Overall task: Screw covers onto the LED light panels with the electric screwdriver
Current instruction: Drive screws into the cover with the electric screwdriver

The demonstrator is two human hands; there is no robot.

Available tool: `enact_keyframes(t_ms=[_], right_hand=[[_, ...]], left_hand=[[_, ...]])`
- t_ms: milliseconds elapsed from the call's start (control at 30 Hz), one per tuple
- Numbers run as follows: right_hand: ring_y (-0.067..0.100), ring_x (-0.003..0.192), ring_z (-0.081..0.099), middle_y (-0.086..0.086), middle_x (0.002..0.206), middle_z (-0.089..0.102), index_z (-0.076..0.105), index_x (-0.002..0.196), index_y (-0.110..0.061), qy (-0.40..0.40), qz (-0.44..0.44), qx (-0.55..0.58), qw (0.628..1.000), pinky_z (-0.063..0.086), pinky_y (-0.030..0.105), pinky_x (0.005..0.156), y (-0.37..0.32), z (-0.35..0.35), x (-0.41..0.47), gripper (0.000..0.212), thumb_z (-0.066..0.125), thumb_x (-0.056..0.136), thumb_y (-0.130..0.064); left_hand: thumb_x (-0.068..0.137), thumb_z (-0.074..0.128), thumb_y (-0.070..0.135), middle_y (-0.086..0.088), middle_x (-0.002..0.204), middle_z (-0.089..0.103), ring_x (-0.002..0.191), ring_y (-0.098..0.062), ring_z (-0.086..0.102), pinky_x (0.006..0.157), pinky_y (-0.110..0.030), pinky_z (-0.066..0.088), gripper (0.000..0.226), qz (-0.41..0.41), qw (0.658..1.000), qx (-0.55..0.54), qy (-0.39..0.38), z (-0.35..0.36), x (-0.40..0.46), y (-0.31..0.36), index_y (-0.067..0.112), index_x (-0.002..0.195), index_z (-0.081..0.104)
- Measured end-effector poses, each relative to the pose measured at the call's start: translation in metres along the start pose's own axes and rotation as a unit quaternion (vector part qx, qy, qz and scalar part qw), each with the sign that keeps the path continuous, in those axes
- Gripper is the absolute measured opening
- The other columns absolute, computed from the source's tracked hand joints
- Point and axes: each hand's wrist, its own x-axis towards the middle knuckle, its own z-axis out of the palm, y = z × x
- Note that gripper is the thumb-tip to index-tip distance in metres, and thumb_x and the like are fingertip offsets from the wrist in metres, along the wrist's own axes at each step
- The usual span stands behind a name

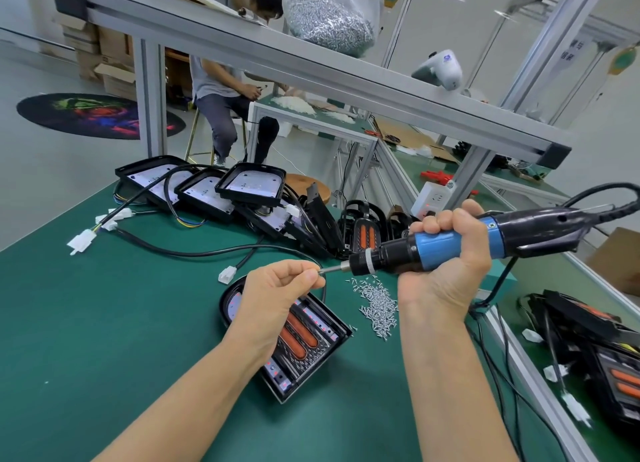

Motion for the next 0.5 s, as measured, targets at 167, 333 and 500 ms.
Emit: enact_keyframes(t_ms=[167, 333, 500], right_hand=[[0.008, 0.054, 0.049, -0.006, 0.059, 0.052, 0.056, 0.086, -0.020, 0.003, 0.022, 0.006, 1.000, 0.045, 0.021, 0.063, 0.002, -0.005, 0.001, 0.023, 0.058, 0.068, -0.006], [0.009, 0.057, 0.051, -0.005, 0.064, 0.052, 0.057, 0.089, -0.021, -0.005, 0.025, -0.014, 1.000, 0.045, 0.021, 0.064, 0.007, -0.010, -0.001, 0.026, 0.059, 0.069, -0.005], [0.009, 0.058, 0.051, -0.006, 0.070, 0.055, 0.056, 0.093, -0.021, -0.017, 0.031, -0.069, 0.997, 0.046, 0.021, 0.064, 0.021, -0.014, -0.001, 0.026, 0.057, 0.077, 0.000]], left_hand=[[0.076, 0.069, 0.018, 0.005, 0.093, 0.075, 0.086, 0.002, 0.066, 0.073, -0.006, 0.046, 0.018, 0.000, 1.000, 0.004, -0.027, -0.014, 0.004, 0.009, 0.018, 0.094, 0.073], [0.088, 0.064, 0.019, 0.004, 0.108, 0.066, 0.098, -0.010, 0.059, 0.089, -0.023, 0.040, 0.012, -0.026, 0.965, 0.216, 0.149, -0.068, 0.025, 0.005, 0.023, 0.100, 0.064], [0.081, 0.065, 0.025, -0.003, 0.097, 0.065, 0.101, -0.026, 0.056, 0.087, -0.034, 0.046, 0.010, -0.126, 0.840, 0.520, 0.086, -0.097, 0.031, -0.017, 0.022, 0.091, 0.064]])
